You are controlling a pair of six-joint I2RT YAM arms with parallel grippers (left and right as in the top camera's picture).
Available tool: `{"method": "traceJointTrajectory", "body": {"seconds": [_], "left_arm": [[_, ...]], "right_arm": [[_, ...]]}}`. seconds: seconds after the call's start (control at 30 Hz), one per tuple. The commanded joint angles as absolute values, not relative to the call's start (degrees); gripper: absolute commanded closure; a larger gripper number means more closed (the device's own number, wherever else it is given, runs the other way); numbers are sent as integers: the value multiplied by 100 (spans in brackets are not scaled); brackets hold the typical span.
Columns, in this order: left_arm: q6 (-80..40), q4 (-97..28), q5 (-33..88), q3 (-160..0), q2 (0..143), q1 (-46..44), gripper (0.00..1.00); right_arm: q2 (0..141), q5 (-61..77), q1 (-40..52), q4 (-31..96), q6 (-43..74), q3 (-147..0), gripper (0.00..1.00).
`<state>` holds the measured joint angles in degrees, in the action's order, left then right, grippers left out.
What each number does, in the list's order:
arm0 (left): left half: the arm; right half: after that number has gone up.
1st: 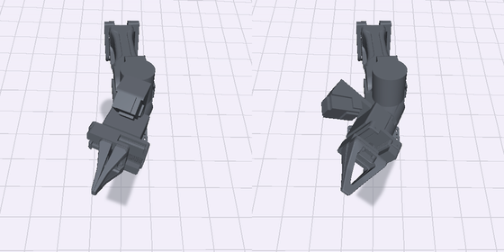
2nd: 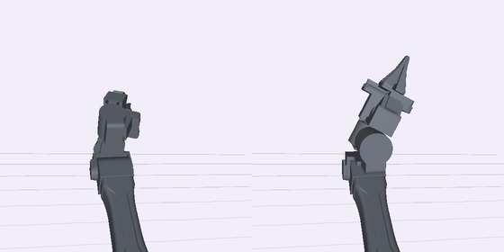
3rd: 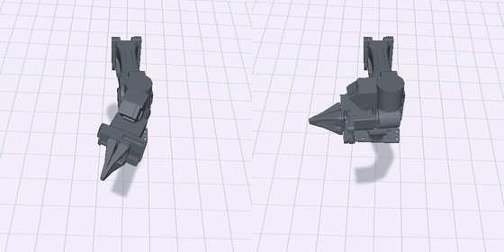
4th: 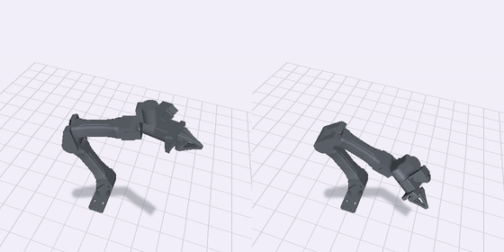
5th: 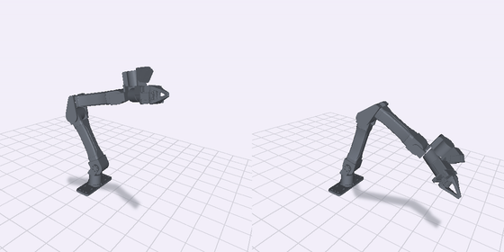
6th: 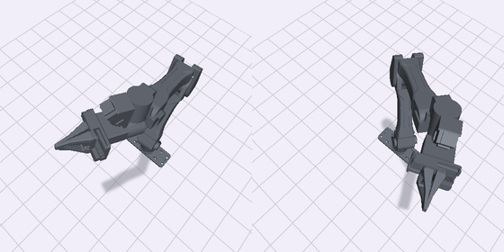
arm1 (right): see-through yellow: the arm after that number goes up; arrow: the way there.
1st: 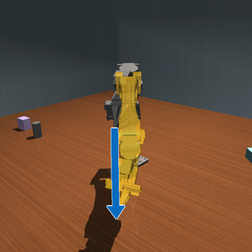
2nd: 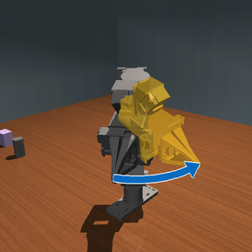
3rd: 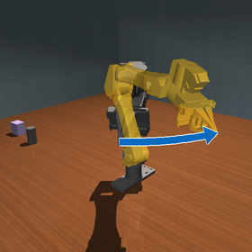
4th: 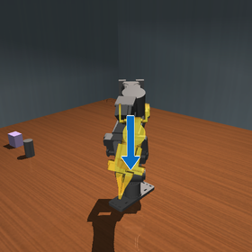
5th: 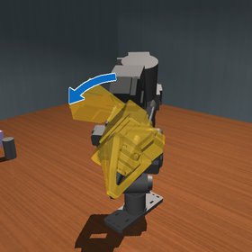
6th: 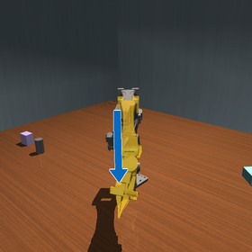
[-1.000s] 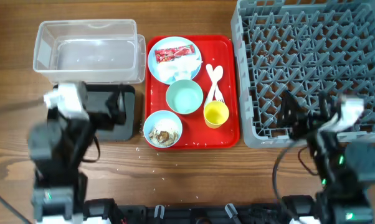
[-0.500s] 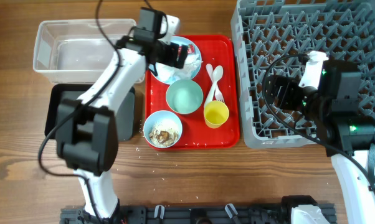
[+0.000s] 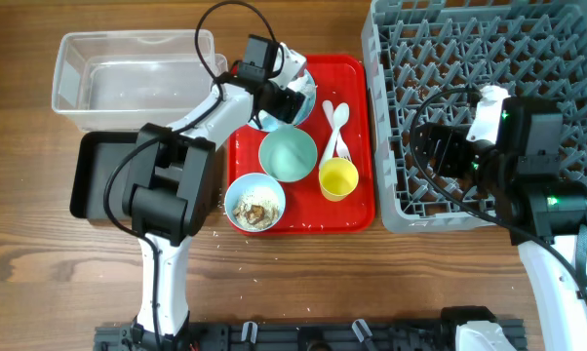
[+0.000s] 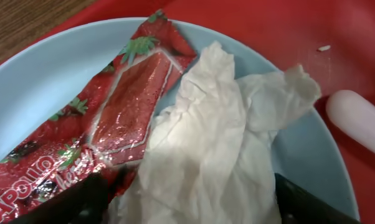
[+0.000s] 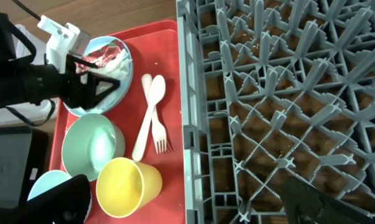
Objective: Sort waste into correct bins and load items into the dishwasher rack
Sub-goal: 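Reach the left gripper to the blue plate and grasp the wrapper and tissue, then carry the wrapper and tissue left and drop them into the clear bin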
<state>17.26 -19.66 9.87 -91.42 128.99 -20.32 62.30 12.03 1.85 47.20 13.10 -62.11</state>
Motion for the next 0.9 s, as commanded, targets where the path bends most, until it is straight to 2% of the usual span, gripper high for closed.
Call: {"method": "traceJointTrajectory", "body": {"seconds": [0.0,0.03,0.13,0.2,0.37,0.47,0.57,0.67,0.7,0.73,0.77,0.87], "left_arm": [[1754,-2108,1044,-9150,13159,-2005,83],[1686,-2145,1041,-9153,13157,-2003,96],[915,-2145,1039,-9153,13026,-1992,96],[-27,-2292,1041,-9179,12449,-1918,96],[-377,-2580,1039,-9233,10626,-1608,96],[-572,-3295,884,-9233,9815,-987,96],[-558,-3957,139,-9144,10057,-279,96],[-493,-3747,119,-9059,10868,200,95],[-495,-3597,119,-9059,11238,314,69],[-495,-3527,119,-9059,11419,351,29],[-493,-3485,119,-9061,11498,366,0],[-493,-3498,198,-9207,11229,366,0]], "right_arm": [[6248,1319,207,4722,1201,-6316,0],[6248,1319,207,4722,1203,-6316,0],[6248,1297,207,4720,1203,-6313,0],[6248,1297,207,4720,1203,-6316,0],[6248,1295,207,4696,1201,-6316,0],[6248,1297,207,4692,1201,-6313,0],[6248,1297,207,4676,1201,-6316,0],[6248,1297,207,4676,1203,-6316,0],[6250,1297,207,4676,1203,-6316,0],[6248,1297,207,4678,1201,-6313,0],[6248,1297,207,4676,1201,-6316,0],[6248,1297,207,4633,1197,-6316,0]]}}
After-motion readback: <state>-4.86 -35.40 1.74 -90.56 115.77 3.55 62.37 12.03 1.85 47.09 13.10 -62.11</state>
